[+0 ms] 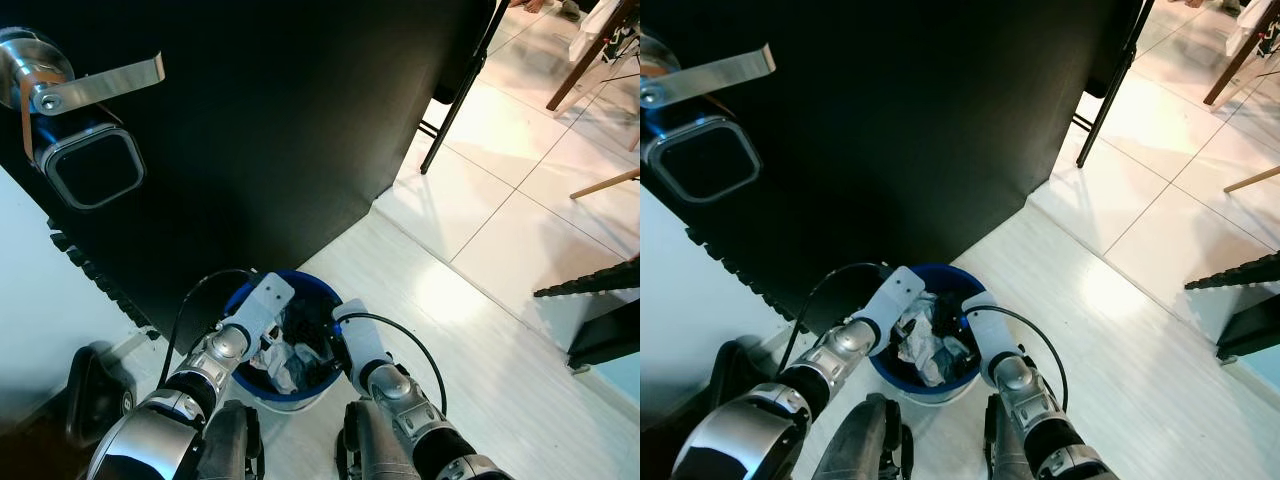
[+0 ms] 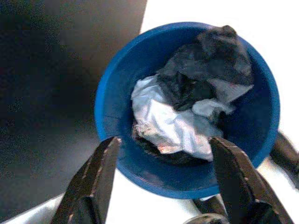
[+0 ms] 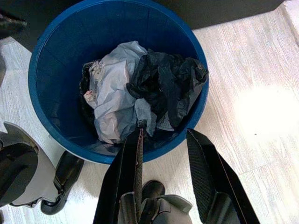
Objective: Clean up the room
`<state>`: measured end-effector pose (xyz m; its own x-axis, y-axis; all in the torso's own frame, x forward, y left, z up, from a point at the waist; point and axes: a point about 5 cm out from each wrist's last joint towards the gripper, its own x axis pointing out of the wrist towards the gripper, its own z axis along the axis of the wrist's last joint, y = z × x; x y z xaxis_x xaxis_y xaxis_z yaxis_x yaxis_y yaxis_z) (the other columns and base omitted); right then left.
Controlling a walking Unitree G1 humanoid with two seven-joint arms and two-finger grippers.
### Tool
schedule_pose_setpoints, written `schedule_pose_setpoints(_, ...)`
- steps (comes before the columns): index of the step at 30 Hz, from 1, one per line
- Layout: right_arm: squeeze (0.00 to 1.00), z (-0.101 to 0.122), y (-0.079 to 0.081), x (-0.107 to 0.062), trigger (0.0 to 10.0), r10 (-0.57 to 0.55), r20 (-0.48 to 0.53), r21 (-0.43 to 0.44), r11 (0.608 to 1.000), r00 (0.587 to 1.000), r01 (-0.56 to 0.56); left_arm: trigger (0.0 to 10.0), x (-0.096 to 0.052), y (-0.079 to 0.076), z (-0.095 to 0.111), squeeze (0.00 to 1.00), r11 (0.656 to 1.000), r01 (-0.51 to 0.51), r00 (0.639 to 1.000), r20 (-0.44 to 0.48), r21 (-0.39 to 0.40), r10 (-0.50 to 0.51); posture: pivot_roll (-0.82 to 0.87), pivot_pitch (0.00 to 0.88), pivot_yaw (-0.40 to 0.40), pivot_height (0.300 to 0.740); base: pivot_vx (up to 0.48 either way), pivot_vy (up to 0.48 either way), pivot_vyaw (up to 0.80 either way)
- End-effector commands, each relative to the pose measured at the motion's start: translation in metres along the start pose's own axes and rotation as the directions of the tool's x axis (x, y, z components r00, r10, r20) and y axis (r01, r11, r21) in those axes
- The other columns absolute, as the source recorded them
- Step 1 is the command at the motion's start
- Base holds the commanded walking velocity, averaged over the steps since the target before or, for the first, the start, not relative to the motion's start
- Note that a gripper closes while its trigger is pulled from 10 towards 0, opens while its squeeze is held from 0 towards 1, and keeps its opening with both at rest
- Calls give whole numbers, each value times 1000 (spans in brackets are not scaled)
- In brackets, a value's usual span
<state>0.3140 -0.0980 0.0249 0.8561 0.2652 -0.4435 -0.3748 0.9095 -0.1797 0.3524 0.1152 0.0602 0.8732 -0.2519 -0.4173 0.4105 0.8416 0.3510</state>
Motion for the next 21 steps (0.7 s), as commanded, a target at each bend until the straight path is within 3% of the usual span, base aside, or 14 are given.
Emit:
schedule_pose_setpoints(1,0,-9,4,-4,10000,12,0,19,1000,1000,-12,10000,-3,-5,-12,0,997,7,1000,-14,-71,-8,-66,321,-11,643,0,0,0)
schedule_pose_setpoints(3,0,-4,1,-8,10000,9,43,43,999,999,-11,10000,-5,6,-10,0,990,-61,998,24,-126,64,-43,284,-4,643,0,0,0)
schedule_pose_setpoints(6,0,-1,-3,-12,10000,-5,81,72,997,997,-1,10000,-7,12,-8,0,980,-82,994,61,-179,94,-22,240,5,643,0,0,0)
schedule_pose_setpoints(8,0,1,-14,-20,10000,-49,128,124,992,991,33,10000,-12,19,-6,0,957,-106,982,120,-269,143,-9,194,8,643,0,0,0)
schedule_pose_setpoints(10,0,0,-18,-24,10000,-74,139,140,989,988,54,10000,-15,19,-5,0,953,-116,976,147,-281,163,8,152,15,643,0,0,0)
schedule_pose_setpoints(14,0,-1,-22,-28,10000,-97,143,150,986,985,76,10000,-18,18,-4,0,950,-129,969,168,-286,182,8,152,15,643,0,0,0)
schedule_pose_setpoints(15,0,-9,-23,-30,10000,-110,135,167,982,985,87,10000,-23,17,-9,0,936,-168,958,172,-309,229,35,44,29,643,0,0,0)
schedule_pose_setpoints(17,0,-9,-23,-30,10000,-110,135,167,982,985,87,10000,-23,17,-9,0,936,-168,958,172,-309,229,35,44,29,643,0,0,0)
schedule_pose_setpoints(20,0,-15,-25,-34,10000,-135,155,206,973,979,102,10000,-33,18,-24,0,894,-259,933,146,-364,330,45,15,30,643,0,0,0)
schedule_pose_setpoints(21,0,-15,-25,-34,10000,-135,155,206,973,979,102,10000,-33,18,-24,0,894,-259,933,146,-364,330,45,15,30,643,0,0,0)
